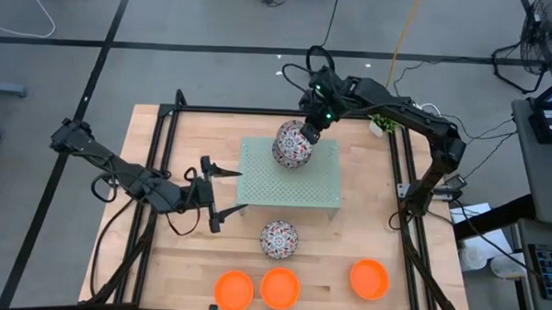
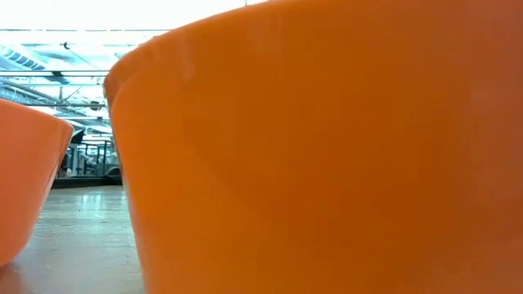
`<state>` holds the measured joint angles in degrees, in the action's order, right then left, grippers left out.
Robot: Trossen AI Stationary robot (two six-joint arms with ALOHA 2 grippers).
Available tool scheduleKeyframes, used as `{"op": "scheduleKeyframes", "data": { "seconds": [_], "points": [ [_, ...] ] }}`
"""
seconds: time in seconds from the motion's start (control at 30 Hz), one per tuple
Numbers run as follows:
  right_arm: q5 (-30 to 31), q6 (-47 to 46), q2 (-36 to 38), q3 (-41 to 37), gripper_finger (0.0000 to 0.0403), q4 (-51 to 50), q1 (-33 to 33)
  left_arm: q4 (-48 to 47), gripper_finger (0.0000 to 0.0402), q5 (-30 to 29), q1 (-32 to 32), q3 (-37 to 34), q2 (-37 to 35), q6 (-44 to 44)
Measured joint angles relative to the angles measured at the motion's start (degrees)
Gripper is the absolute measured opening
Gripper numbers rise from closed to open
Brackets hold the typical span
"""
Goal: Pick & Place Mini bowls
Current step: Stack the left white patterned bowl on top of the white patterned bowl on the shelf, then stack the white patterned bowl on top of the white patterned bowls on the shelf
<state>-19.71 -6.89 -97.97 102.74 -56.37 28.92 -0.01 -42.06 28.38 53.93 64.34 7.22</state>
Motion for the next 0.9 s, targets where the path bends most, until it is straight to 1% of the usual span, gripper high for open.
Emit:
{"op": "scheduleKeyframes", "data": {
  "seconds": [0.1, 0.23, 0.33, 0.47, 0.63, 0.73, 0.83, 0.9],
  "points": [
    [0.11, -0.53, 0.00, 0.00, 0.0011, -1.94, -0.13, 1.22, 0.0368, 0.00, -0.01, 0.00, 0.00, 0.25],
    [0.48, -3.08, 0.00, 0.00, 0.0025, -1.27, -0.57, 1.87, 0.0374, 0.02, -0.18, 0.00, 0.00, 1.60],
    [1.77, -3.80, 0.00, 0.00, 0.0041, -0.89, -1.16, 1.83, 0.0379, 0.04, -0.24, 0.00, 0.00, 2.97],
    [1.64, -3.83, 0.03, 0.00, 0.0068, -0.40, -1.66, 1.84, 0.0380, 0.05, -0.26, 0.00, 0.02, 4.53],
    [1.47, -4.47, 0.10, 0.00, 0.0105, 3.20, -1.72, 1.88, 0.0371, 0.07, -0.28, 0.00, 0.02, 5.62],
    [1.51, -4.62, 1.45, -0.04, 0.0124, 5.06, -1.67, 1.90, 0.0366, 0.07, -0.28, 0.00, 0.02, 5.57],
    [1.36, -4.55, 3.16, 0.04, 0.0137, 8.13, -1.73, 1.90, 0.0366, 0.09, -0.28, 0.00, 0.02, 5.47],
    [1.37, -4.13, 4.54, -0.03, 0.0142, 8.43, -1.96, 1.86, 0.0369, 0.43, -0.28, 0.00, 0.16, 4.26]
  ]
}}
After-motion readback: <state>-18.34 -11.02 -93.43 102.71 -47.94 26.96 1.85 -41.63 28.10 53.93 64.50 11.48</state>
